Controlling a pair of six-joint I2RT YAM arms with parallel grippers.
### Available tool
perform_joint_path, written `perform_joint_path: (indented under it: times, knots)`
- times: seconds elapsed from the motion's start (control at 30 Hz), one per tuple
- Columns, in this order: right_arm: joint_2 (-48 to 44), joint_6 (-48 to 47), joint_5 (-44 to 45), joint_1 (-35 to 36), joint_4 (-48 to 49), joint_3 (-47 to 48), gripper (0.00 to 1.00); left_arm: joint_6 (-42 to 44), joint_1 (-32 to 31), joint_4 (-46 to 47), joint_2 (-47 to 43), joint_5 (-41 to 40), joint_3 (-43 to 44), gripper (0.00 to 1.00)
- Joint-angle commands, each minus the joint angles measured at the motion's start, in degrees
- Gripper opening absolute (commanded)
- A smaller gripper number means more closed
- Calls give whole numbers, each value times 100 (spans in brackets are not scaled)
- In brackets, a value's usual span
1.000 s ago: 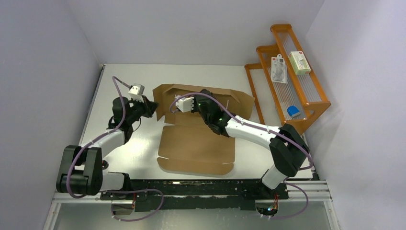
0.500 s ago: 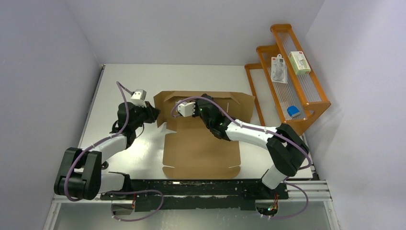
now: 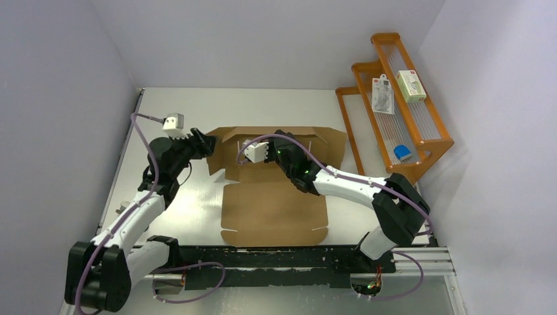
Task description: Fold the paper box
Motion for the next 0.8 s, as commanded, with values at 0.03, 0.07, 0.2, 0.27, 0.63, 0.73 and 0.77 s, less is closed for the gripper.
perform_joint_path:
  times: [0.03,0.07,0.2,0.27,0.63,0.73,0.77]
  knots:
    - [-142,-50,13,16,101,-79,7,-370,-33,-202,-506,-214,304,68]
    - [-149,-57,17,14,109,-87,7,-378,-33,-159,-481,-152,342,66]
    - [-184,-47,-5,16,132,-107,7,-485,-41,92,-15,300,562,46]
    - [-195,-15,-24,25,108,-86,7,-555,-77,272,246,567,712,36]
    - [-186,20,-59,68,90,-59,7,-421,-735,400,1316,-51,1077,27]
    - [-189,12,-71,99,111,-54,7,-448,-918,494,1635,-131,1124,27]
    - [-179,15,-71,107,112,-50,7,-477,-959,562,1717,-125,1132,26]
